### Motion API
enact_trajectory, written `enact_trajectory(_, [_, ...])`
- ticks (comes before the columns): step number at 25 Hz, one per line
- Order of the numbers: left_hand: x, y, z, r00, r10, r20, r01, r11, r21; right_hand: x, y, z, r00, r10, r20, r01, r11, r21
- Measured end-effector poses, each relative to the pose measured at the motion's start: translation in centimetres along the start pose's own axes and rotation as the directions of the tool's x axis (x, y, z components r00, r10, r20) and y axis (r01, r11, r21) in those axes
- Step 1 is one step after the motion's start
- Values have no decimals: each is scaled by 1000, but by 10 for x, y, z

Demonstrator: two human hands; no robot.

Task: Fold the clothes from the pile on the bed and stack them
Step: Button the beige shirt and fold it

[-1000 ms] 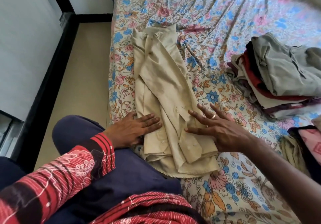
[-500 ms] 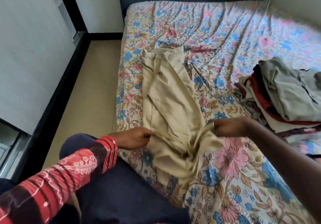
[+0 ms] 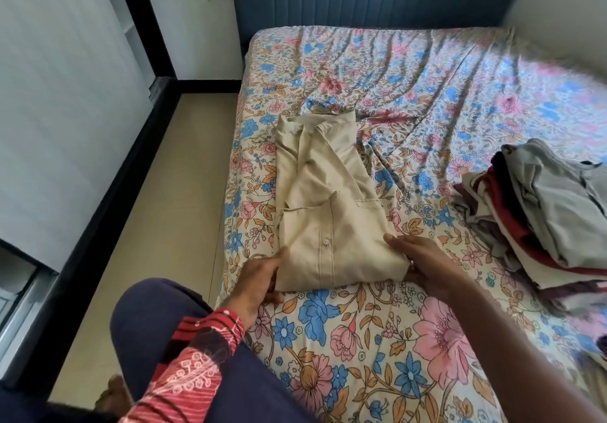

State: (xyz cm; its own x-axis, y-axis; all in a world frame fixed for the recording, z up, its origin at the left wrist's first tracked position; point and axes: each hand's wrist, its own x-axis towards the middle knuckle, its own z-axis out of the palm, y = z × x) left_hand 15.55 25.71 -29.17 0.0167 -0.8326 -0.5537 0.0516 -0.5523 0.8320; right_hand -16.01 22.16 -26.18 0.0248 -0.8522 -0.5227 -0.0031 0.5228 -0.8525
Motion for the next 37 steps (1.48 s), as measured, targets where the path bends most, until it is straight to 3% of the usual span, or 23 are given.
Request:
enact_trajectory(2, [-5,-4,10,995,61,-75,-58,998,37,-12,8,23,982,-105,-159,92,992,-88])
enact_trajectory(5, [-13,-12,20,976,116,-182,-121,993,-15,-12,19,47,885,-285,-367,179,938,-296])
enact_trajectory(7, [-18,-17,20,965,145,-220,-148,989,6,-8,23,49,845,-345,-408,187,906,-379])
enact_trajectory(9, [-24,-17,19,945,196,-264,-181,980,80,-6,21,43,865,-326,-381,156,897,-413])
enact_trajectory(11, [-27,-11,21,864,353,-360,-280,930,239,-10,14,39,865,-325,-383,112,869,-482])
enact_trajectory(12, [-27,-8,23,762,518,-388,-376,842,386,-12,12,39,815,-409,-410,119,811,-573])
enact_trajectory(13, [-24,-4,26,633,697,-336,-479,694,538,-13,11,42,743,-539,-397,168,725,-668])
enact_trajectory(14, [-19,-1,31,538,819,-200,-550,521,652,-14,9,50,673,-667,-319,257,615,-745])
enact_trajectory(15, [-14,2,37,505,863,-15,-573,348,742,-16,6,60,645,-743,-178,341,489,-803])
enact_trajectory(16, [-7,4,42,531,831,165,-551,191,812,-15,7,71,662,-749,-12,384,353,-853])
enact_trajectory(17, [1,1,45,600,746,289,-504,73,860,-12,10,79,713,-690,124,378,230,-897])
enact_trajectory(18, [9,-2,46,682,645,345,-459,10,889,-6,16,83,777,-600,189,339,147,-929])
enact_trajectory(19, [17,-5,42,754,559,345,-417,1,909,3,22,80,830,-523,195,294,113,-949])
enact_trajectory(21, [29,-8,30,840,452,299,-351,35,936,19,26,64,888,-433,154,239,150,-959])
enact_trajectory(24, [29,-5,7,864,419,280,-342,79,936,24,24,36,894,-414,170,246,138,-959])
enact_trajectory(26, [19,-9,-4,849,425,316,-385,87,919,16,25,16,878,-389,280,347,114,-931])
enact_trajectory(28, [9,-14,-9,821,393,413,-442,-18,897,5,29,-3,853,-324,409,445,45,-894])
enact_trajectory(30, [5,-20,-9,824,301,481,-472,-108,875,-1,37,-17,852,-278,444,459,-11,-888])
enact_trajectory(37, [9,-14,-6,812,338,476,-460,-131,878,6,38,-21,846,-249,472,466,-88,-881])
